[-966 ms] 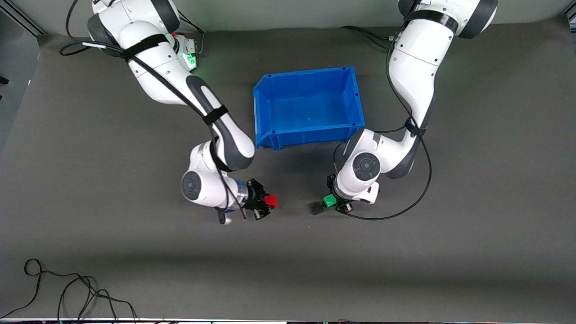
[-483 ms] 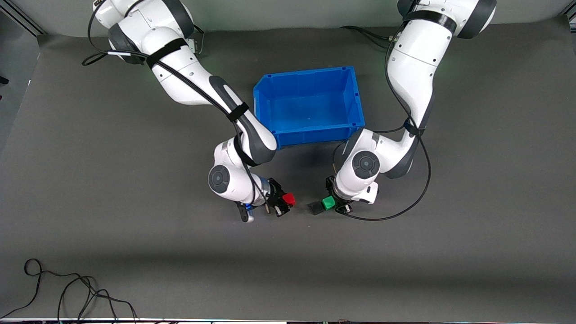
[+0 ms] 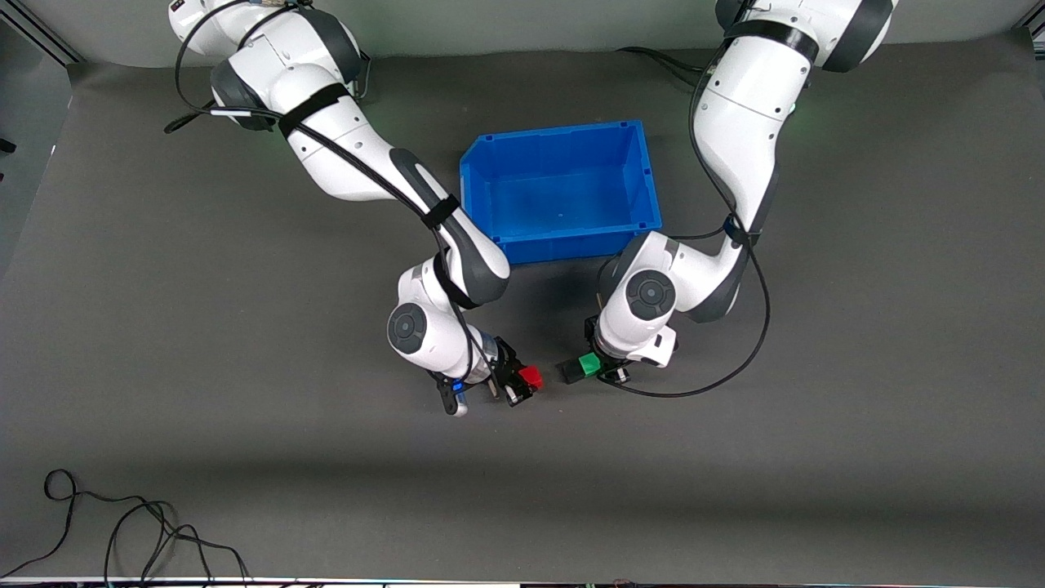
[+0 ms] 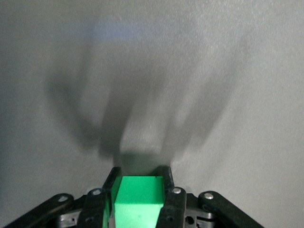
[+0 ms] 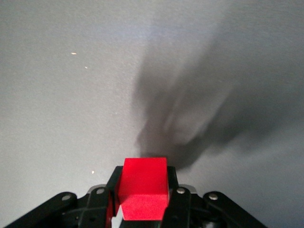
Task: Attach green and red cubes to black cube
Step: 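Press the red and green cubes against the black cube, then open both grippers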
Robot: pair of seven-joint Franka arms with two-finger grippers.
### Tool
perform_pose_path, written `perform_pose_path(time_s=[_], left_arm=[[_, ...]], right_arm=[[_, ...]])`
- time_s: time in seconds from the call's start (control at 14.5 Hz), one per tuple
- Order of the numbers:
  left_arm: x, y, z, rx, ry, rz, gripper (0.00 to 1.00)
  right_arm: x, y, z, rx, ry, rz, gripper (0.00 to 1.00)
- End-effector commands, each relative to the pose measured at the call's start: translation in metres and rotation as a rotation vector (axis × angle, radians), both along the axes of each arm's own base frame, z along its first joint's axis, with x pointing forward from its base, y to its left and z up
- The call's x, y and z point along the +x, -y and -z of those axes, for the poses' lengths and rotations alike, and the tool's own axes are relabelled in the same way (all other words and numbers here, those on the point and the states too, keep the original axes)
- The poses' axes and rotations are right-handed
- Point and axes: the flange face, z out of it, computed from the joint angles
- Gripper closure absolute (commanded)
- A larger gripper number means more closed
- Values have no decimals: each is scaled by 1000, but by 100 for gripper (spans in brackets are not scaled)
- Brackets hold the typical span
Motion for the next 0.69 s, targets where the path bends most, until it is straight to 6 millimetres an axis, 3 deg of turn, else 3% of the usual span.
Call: perform_pose_path(time_s=[0.0, 0.55, 0.62], left_arm=[[-5, 22, -5, 2, 27, 33, 100], [-10, 29, 1, 9, 21, 35, 100], [-8, 28, -1, 25, 34, 53, 66]], right_arm=[[3, -11, 0, -11, 50, -14, 73], [-21, -39, 9, -15, 47, -52, 71], [-22, -40, 10, -16, 44, -54, 71]])
